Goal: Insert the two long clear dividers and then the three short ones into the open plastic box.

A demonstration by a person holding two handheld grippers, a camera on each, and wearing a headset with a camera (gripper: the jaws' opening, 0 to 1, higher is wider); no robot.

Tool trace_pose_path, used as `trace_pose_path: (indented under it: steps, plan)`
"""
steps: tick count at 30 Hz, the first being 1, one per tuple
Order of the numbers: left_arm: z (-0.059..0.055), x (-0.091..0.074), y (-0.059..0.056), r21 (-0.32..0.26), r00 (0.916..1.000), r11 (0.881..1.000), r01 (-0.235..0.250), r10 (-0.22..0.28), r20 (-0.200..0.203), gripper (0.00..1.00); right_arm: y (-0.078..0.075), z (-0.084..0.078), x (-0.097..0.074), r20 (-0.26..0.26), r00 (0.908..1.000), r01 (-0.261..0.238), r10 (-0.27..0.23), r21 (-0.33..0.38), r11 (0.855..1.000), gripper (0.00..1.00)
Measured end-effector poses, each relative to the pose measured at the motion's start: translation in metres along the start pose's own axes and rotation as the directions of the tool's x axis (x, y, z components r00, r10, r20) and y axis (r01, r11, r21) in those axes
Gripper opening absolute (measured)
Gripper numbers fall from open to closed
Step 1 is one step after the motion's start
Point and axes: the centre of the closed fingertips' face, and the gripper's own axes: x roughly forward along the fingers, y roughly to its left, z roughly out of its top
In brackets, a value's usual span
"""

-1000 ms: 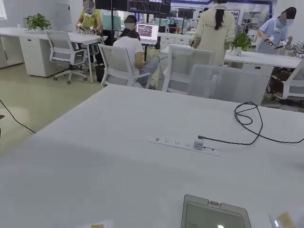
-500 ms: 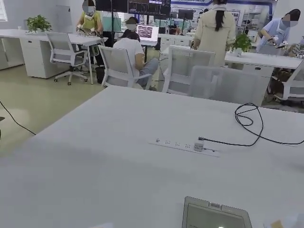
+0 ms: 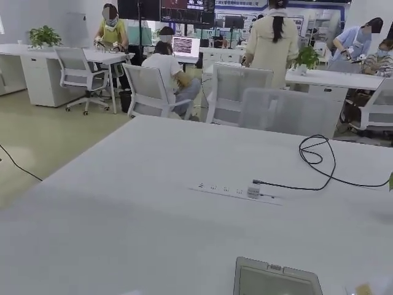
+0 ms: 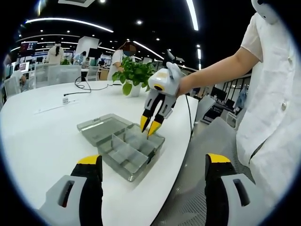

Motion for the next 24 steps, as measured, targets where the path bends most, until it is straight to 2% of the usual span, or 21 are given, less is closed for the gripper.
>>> trace_pose_path:
  steps: [5,10,17,23,24]
  plan:
    - [0.000,-0.001,0.000,0.003,1.0000,1.000,0.001,-0.001,-0.007,0.94,0.001,0.004,-0.018,0.053,0.9977,0.038,-0.041,0.050,0.998,0.23]
    - [-0.002,-0.002,0.002,0.002,0.9998,1.000,0.000,0.000,-0.019,0.96,0.004,0.005,-0.037,0.113,0.9902,0.070,-0.083,0.113,0.991,0.30]
    - [-0.003,-0.004,0.005,0.005,0.9994,1.000,-0.005,0.005,-0.034,0.97,0.010,0.000,-0.061,0.174,0.9730,0.120,-0.151,0.179,0.977,0.39]
    - [-0.004,-0.004,0.008,0.008,0.9990,1.000,-0.012,0.012,-0.043,1.00,0.020,-0.008,-0.072,0.212,0.9567,0.148,-0.200,0.236,0.960,0.47]
    - [-0.004,-0.004,0.008,0.009,0.9989,1.000,-0.011,0.012,-0.046,1.00,0.023,-0.010,-0.073,0.223,0.9515,0.154,-0.212,0.252,0.956,0.48]
